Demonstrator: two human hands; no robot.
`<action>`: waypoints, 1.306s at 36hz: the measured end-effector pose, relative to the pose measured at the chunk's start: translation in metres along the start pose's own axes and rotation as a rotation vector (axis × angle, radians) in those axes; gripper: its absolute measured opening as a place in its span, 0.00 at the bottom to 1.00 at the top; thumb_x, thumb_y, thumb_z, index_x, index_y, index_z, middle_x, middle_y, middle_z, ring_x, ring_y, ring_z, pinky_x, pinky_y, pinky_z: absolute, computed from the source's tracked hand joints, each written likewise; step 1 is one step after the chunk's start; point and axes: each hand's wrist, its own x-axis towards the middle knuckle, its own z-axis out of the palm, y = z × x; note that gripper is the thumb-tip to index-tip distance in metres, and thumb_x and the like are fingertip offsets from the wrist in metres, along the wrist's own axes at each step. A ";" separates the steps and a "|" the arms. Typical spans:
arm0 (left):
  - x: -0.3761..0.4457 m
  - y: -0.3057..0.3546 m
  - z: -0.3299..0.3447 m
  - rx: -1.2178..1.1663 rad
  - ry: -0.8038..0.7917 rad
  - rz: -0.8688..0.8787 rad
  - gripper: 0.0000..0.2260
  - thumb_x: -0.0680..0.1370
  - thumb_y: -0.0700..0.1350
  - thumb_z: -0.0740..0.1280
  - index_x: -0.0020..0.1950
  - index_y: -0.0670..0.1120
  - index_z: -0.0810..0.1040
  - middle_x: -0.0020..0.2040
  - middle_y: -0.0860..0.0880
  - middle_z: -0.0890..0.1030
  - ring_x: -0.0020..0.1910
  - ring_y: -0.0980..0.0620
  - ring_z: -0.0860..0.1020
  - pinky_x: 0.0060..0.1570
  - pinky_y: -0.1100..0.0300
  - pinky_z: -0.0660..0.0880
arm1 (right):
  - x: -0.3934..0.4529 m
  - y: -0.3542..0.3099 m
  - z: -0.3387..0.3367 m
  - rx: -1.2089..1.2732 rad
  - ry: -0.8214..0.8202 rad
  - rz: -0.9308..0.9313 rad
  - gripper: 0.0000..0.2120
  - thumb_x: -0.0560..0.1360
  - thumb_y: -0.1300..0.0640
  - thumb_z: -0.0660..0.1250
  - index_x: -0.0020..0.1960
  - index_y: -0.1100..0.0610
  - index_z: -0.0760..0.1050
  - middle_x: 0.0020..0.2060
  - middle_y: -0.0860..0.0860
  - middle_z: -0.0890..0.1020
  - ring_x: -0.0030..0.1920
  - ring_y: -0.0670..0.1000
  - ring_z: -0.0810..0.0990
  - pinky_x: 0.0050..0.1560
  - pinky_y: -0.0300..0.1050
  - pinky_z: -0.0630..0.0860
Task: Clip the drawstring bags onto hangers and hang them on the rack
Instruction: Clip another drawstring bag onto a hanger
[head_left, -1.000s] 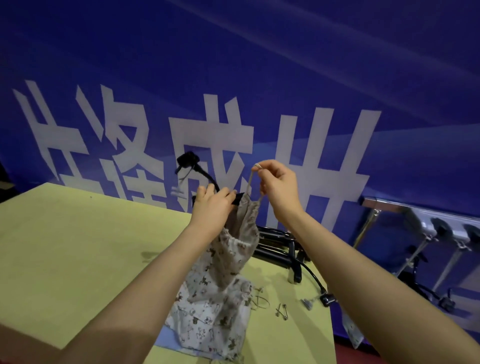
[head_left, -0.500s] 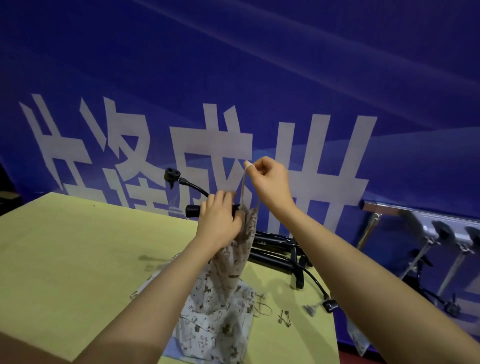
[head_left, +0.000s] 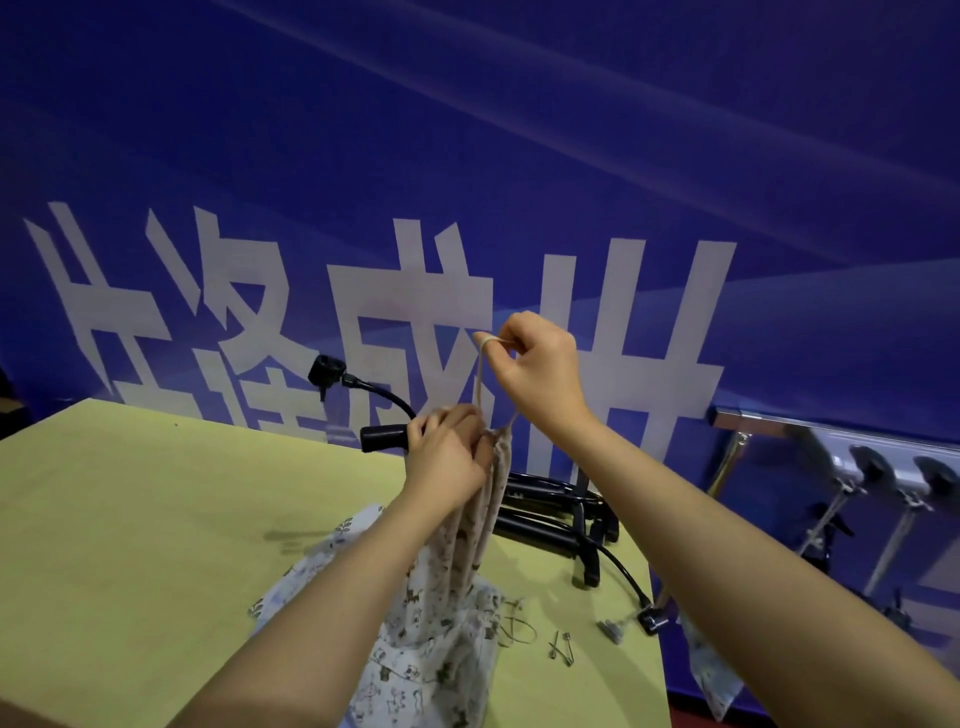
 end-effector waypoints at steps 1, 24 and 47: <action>0.002 0.002 0.000 -0.020 -0.014 -0.016 0.12 0.78 0.51 0.59 0.53 0.48 0.78 0.62 0.54 0.75 0.63 0.50 0.68 0.59 0.58 0.53 | 0.000 0.001 0.000 -0.027 0.015 -0.023 0.14 0.74 0.57 0.70 0.34 0.55 0.68 0.29 0.47 0.69 0.29 0.42 0.64 0.31 0.33 0.61; 0.016 0.037 0.027 0.170 -0.216 -0.041 0.15 0.81 0.49 0.52 0.61 0.48 0.74 0.70 0.52 0.65 0.73 0.51 0.56 0.69 0.52 0.51 | -0.009 0.022 -0.033 -0.158 0.018 -0.070 0.18 0.73 0.54 0.69 0.29 0.58 0.69 0.24 0.48 0.68 0.25 0.49 0.67 0.24 0.48 0.72; 0.008 0.075 0.009 0.813 -0.391 -0.018 0.15 0.80 0.46 0.60 0.66 0.46 0.67 0.66 0.44 0.64 0.57 0.40 0.72 0.53 0.52 0.69 | -0.029 0.018 -0.060 -0.008 0.081 0.322 0.18 0.77 0.52 0.66 0.34 0.63 0.74 0.26 0.57 0.75 0.30 0.56 0.74 0.34 0.52 0.76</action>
